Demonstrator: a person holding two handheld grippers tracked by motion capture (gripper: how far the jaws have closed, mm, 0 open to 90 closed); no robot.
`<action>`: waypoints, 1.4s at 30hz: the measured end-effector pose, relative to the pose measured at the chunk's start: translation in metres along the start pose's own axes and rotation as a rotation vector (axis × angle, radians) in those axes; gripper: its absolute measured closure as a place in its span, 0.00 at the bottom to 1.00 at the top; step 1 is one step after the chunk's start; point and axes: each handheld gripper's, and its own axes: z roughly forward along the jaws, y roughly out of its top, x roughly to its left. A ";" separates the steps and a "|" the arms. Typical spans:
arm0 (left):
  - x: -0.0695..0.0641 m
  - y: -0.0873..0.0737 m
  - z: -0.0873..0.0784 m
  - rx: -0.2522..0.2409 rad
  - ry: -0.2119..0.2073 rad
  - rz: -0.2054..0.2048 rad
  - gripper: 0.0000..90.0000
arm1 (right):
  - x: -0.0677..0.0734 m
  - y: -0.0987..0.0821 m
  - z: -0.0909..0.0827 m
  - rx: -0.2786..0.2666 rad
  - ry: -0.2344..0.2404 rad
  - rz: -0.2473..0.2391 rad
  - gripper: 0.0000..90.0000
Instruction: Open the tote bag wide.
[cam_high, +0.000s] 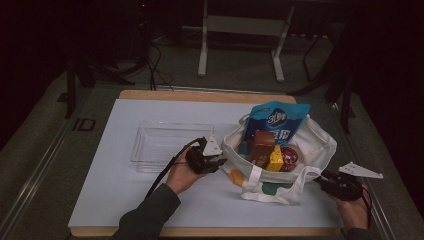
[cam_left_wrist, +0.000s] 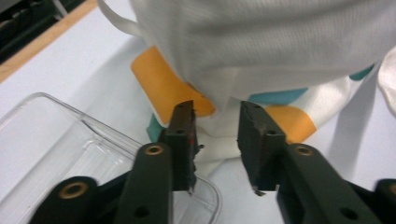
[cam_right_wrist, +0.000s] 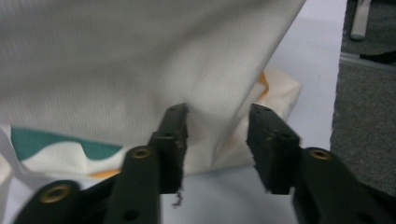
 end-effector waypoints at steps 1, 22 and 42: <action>0.001 0.000 -0.002 -0.012 -0.003 -0.005 0.68 | 0.000 0.003 0.000 -0.005 0.006 -0.002 0.58; 0.004 0.023 0.000 -0.046 -0.039 0.029 0.97 | -0.009 0.026 0.017 0.036 0.068 0.029 0.83; -0.011 0.014 0.019 0.071 0.008 0.042 0.98 | -0.006 0.015 0.021 0.101 -0.029 0.013 1.00</action>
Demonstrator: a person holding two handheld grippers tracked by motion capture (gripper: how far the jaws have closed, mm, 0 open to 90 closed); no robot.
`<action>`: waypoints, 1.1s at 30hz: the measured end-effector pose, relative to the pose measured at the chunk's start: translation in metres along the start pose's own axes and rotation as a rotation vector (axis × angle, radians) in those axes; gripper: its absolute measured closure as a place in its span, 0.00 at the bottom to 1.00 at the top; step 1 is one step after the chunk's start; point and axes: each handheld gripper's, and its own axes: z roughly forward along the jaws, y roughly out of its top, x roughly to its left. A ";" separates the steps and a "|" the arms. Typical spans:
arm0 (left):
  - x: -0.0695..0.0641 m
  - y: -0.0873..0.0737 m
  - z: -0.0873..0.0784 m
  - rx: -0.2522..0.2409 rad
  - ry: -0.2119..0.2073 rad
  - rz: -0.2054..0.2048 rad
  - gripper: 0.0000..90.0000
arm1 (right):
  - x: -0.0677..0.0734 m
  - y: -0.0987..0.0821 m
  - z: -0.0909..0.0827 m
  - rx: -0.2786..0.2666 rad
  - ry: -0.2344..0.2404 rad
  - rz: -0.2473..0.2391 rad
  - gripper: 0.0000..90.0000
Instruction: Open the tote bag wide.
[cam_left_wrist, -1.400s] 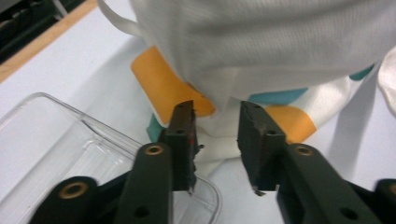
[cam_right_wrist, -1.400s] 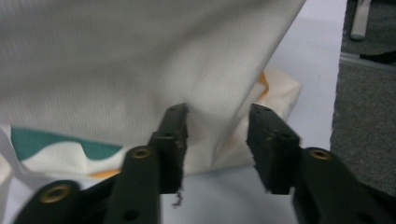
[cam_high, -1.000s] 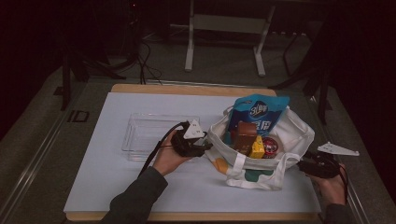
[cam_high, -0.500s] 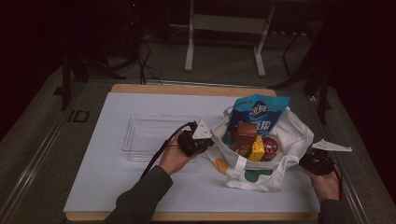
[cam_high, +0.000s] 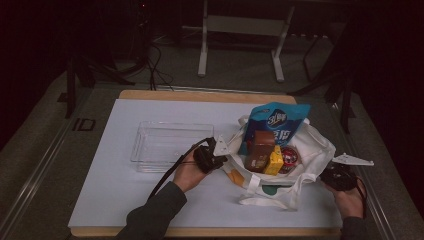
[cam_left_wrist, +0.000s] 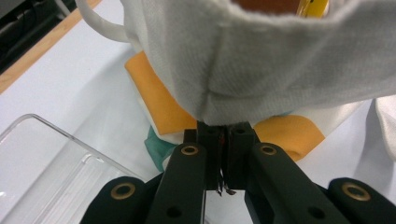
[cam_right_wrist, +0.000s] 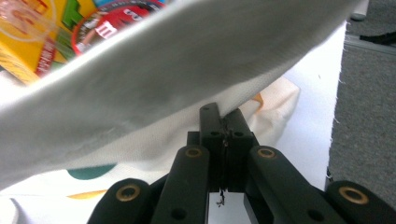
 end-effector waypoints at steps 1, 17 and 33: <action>-0.001 0.001 0.000 0.007 0.001 0.001 0.98 | 0.000 -0.001 0.001 0.006 -0.005 0.002 1.00; -0.022 -0.001 0.021 0.063 0.051 0.007 0.98 | 0.001 -0.003 0.015 0.051 -0.045 0.011 1.00; -0.024 0.001 0.026 0.073 0.075 -0.023 0.96 | 0.000 0.000 0.017 0.046 -0.046 0.044 0.99</action>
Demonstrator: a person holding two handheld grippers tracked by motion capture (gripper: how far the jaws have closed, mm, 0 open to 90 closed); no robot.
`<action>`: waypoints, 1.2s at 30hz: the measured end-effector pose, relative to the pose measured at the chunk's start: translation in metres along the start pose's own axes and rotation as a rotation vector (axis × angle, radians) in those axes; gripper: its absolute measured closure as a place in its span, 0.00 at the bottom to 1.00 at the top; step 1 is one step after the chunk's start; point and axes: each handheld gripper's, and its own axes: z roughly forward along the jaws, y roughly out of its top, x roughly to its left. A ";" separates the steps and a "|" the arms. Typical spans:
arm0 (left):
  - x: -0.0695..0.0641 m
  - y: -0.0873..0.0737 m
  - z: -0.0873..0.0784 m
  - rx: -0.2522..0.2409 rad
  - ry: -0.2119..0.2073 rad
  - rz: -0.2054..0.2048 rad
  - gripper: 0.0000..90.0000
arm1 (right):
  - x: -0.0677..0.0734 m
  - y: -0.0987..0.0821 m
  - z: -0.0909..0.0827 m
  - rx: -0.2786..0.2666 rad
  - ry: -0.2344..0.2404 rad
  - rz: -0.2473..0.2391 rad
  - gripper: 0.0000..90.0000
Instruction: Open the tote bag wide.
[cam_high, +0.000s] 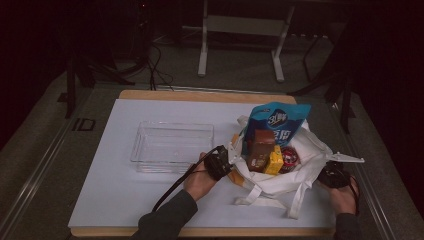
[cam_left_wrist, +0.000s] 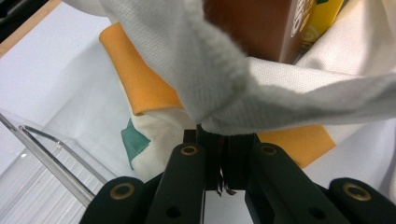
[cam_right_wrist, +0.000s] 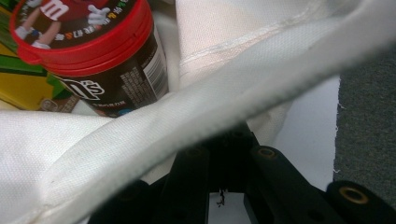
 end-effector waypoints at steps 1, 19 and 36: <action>0.010 -0.003 -0.005 -0.037 -0.055 -0.055 0.89 | -0.001 0.000 -0.005 -0.019 0.010 0.011 0.96; 0.032 -0.017 -0.055 -0.168 -0.121 -0.056 0.67 | -0.004 -0.006 -0.065 -0.111 0.044 -0.007 0.71; 0.041 -0.003 -0.086 -0.280 -0.117 -0.088 0.67 | 0.002 0.036 -0.089 -0.244 0.055 -0.055 0.65</action>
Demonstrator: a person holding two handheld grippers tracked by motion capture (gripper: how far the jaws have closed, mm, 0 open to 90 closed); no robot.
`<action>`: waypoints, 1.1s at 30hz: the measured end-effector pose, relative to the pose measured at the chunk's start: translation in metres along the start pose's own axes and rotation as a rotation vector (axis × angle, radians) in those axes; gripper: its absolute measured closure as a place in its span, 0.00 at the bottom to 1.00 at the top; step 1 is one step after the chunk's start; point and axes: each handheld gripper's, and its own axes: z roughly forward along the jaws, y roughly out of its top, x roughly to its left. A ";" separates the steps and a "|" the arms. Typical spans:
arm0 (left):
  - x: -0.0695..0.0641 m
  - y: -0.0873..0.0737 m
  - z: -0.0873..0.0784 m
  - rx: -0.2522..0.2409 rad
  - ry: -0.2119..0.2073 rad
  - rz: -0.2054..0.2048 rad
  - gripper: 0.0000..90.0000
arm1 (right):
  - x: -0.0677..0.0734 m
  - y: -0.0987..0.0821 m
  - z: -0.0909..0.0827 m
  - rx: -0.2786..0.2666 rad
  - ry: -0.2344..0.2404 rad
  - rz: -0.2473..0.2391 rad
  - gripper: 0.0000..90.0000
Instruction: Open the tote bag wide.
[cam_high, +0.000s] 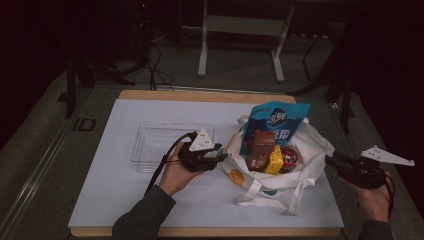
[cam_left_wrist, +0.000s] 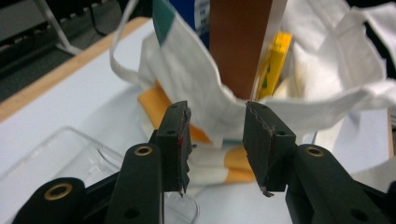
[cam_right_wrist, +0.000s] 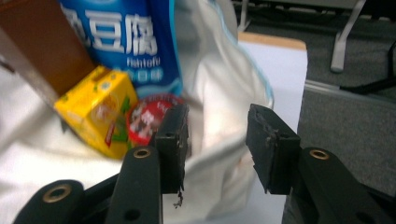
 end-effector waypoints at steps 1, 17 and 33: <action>0.001 0.003 0.000 -0.007 0.003 -0.005 0.67 | 0.000 0.003 0.002 -0.008 -0.003 0.000 0.64; 0.011 0.033 0.037 0.020 0.033 -0.034 0.70 | 0.000 0.040 0.041 -0.012 -0.046 -0.033 0.66; 0.019 0.036 0.097 0.225 0.103 0.059 0.96 | 0.000 0.045 0.085 0.124 -0.088 0.006 0.98</action>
